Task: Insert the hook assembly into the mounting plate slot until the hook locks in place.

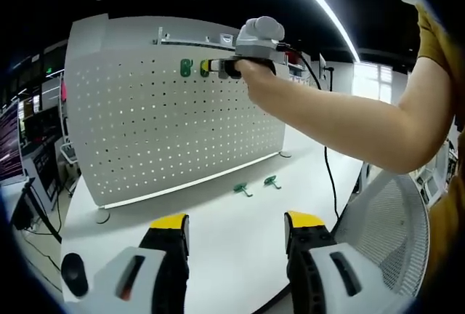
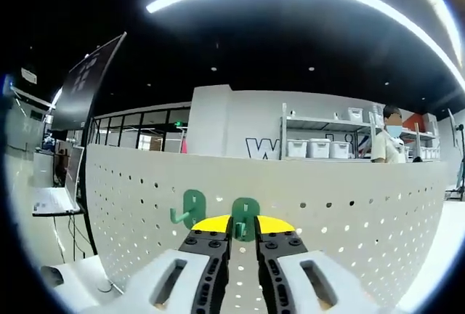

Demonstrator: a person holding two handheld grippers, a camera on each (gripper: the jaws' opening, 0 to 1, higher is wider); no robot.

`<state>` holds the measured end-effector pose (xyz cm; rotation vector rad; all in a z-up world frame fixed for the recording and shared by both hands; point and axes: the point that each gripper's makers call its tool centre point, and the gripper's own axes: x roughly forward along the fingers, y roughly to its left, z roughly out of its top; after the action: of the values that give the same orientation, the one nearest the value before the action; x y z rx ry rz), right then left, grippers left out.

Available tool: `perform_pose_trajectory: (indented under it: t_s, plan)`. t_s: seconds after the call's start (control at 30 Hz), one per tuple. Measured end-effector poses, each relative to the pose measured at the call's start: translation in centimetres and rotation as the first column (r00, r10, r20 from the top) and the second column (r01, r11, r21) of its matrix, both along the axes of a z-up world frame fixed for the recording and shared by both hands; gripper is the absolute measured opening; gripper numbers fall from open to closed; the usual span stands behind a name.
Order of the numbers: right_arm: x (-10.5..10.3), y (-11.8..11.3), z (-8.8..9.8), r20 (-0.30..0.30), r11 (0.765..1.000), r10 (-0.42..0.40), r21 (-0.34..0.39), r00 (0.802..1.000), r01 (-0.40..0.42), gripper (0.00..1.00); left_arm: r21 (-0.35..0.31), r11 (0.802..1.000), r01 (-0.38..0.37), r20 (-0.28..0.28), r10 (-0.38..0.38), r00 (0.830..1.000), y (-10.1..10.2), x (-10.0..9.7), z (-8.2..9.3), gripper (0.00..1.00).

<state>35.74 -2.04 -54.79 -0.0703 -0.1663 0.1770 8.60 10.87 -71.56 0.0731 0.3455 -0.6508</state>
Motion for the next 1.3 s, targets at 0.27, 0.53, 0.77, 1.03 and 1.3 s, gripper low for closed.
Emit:
perform_pose_trajectory:
  t_s: [0.27,0.53,0.77,1.03,1.3]
  plan:
    - [-0.7,-0.1,-0.6,-0.009,1.000,0.009,-0.017,1.000,-0.009,0.14,0.004,1.000,-0.001,0.003,0.001,1.000,0.0,-0.2,0.0,0.55]
    - [-1.8,-0.7,-0.6,-0.011,0.999,0.017,-0.033,1.000,-0.017,0.15,0.002,1.000,-0.007,0.007,0.007,1.000,0.1,-0.4,0.1,0.55]
    - [-3.2,-0.9,-1.0,-0.022,0.999,0.031,-0.015,0.999,-0.031,0.15,0.008,1.000,-0.011,0.009,0.011,1.000,0.3,-0.8,0.3,0.55]
    - [-4.7,-1.5,-1.4,-0.030,0.999,0.039,-0.032,0.999,-0.040,0.17,0.006,1.000,-0.016,0.017,0.016,1.000,0.3,-1.0,0.6,0.55]
    - [-6.5,-1.8,-1.4,-0.035,0.996,0.064,-0.057,0.997,-0.066,0.18,0.006,1.000,-0.015,0.027,0.015,1.000,0.2,-1.2,0.9,0.54]
